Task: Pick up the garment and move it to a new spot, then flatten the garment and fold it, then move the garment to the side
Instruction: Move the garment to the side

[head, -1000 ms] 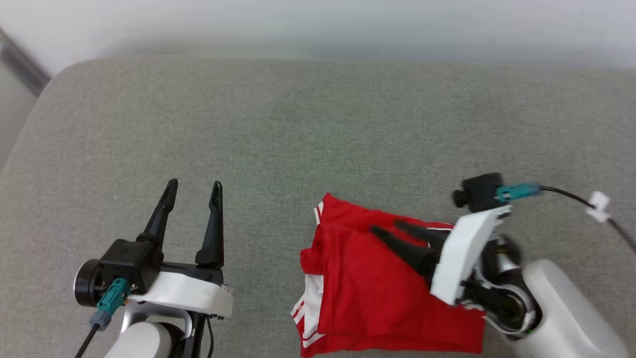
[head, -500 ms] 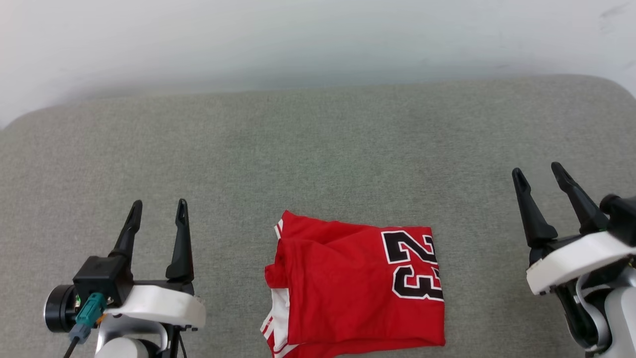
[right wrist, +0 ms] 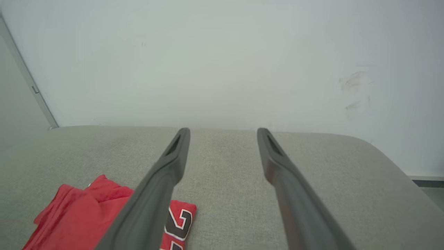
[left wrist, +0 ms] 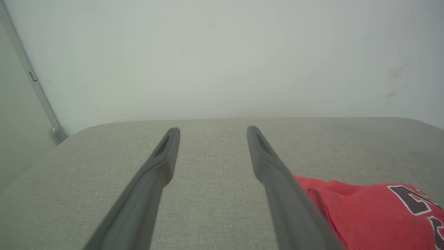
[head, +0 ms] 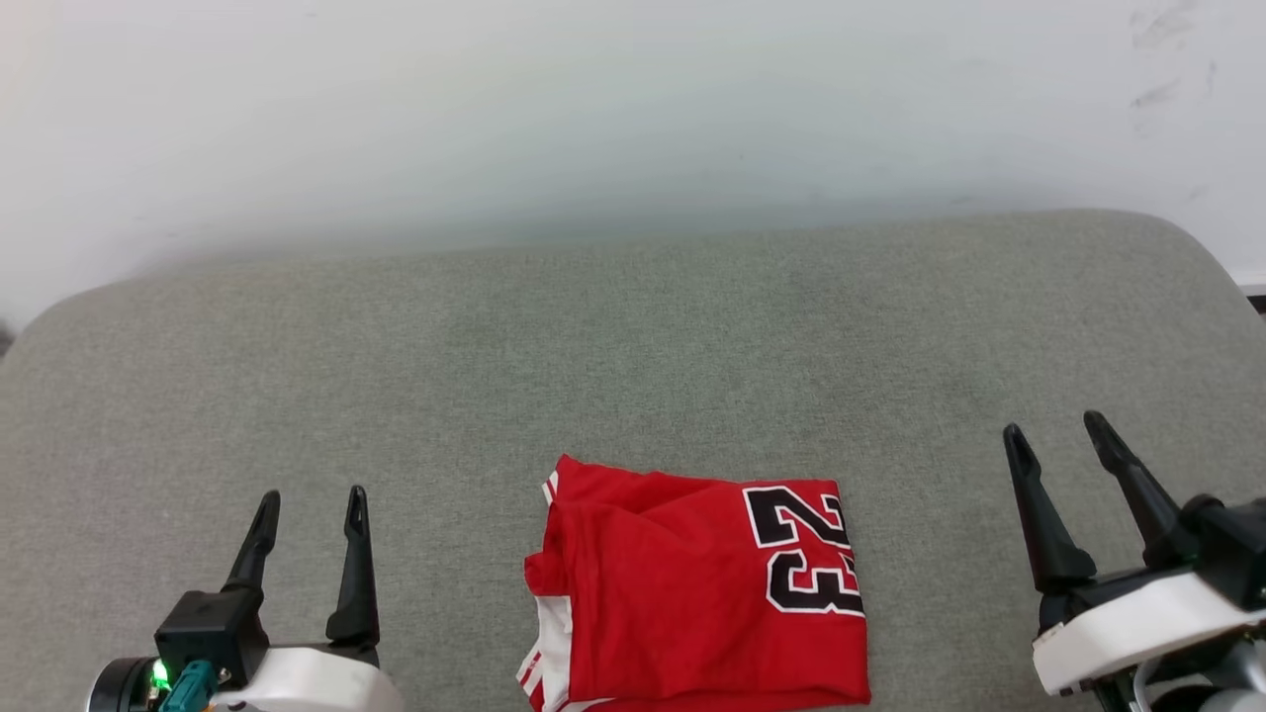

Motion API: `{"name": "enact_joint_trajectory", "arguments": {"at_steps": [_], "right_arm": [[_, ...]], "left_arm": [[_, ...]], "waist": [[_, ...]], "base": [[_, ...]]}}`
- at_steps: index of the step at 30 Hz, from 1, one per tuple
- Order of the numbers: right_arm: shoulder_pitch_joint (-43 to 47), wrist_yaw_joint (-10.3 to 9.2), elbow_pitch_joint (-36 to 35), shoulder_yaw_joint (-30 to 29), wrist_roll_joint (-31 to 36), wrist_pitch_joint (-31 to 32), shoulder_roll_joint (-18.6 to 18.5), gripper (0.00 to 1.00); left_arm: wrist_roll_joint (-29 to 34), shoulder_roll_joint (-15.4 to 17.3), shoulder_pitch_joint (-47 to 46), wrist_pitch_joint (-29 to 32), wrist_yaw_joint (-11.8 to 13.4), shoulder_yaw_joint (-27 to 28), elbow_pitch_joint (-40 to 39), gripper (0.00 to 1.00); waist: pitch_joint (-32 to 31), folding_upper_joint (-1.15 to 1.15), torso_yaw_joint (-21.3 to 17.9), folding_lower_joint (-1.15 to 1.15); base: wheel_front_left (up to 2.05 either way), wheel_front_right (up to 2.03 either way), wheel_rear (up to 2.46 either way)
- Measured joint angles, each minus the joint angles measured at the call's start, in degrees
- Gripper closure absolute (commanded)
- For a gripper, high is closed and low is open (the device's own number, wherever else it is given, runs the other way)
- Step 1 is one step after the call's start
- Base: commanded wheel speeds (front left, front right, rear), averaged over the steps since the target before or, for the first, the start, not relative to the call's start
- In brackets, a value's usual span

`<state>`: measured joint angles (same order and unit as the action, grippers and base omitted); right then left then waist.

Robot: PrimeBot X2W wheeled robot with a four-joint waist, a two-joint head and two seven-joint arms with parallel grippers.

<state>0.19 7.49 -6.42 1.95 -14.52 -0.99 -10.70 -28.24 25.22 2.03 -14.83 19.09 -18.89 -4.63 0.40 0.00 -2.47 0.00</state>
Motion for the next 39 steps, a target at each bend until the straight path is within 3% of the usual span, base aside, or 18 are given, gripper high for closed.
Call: {"name": "enact_joint_trajectory", "arguments": {"at_steps": [15,18,20,25,30,35,39], "right_arm": [[3.4,0.0,-3.9,-2.2,-1.3,4.1,2.7,0.0],[4.0,0.0,-4.3,-4.4,-4.8,6.2,2.7,0.0],[4.5,0.0,-3.7,-6.2,-10.8,9.0,2.8,0.0],[5.6,0.0,-0.7,-11.1,-20.9,16.9,0.3,0.0],[6.7,-0.01,2.5,-11.7,-28.1,26.9,-2.3,0.0],[3.8,-0.01,8.2,-9.5,-34.4,36.0,-1.6,0.0],[-0.1,-0.01,11.2,-7.2,-37.3,38.0,-1.3,0.0]], "left_arm": [[0.4,-0.2,1.1,-0.1,-0.4,-0.2,-0.3,0.0],[0.8,-0.7,-0.2,-0.1,-0.7,0.0,-0.3,0.0],[0.9,-1.4,-1.0,-0.1,-1.0,0.3,-0.2,0.0],[2.2,-4.1,-2.7,-0.1,-2.3,0.9,-0.3,0.0],[3.8,-6.1,-3.7,-0.2,-4.3,2.0,0.1,0.0],[5.9,-8.7,-6.4,-0.2,-7.1,3.4,0.7,0.0],[7.3,-10.6,-7.9,-0.2,-8.7,4.3,1.4,0.0]], "waist": [[0.0,0.0,0.8,0.0],[0.9,0.0,1.5,0.0],[1.4,0.0,2.4,0.0],[2.7,0.0,4.9,0.0],[4.6,0.0,7.0,0.0],[8.4,0.0,8.9,0.0],[10.9,0.0,10.2,0.0]], "base": [[0.0,0.0,0.0],[0.0,0.0,0.0],[0.0,0.0,0.0],[0.0,0.0,0.0],[0.0,0.0,0.0],[0.0,0.0,0.0],[0.0,0.0,0.0]]}}
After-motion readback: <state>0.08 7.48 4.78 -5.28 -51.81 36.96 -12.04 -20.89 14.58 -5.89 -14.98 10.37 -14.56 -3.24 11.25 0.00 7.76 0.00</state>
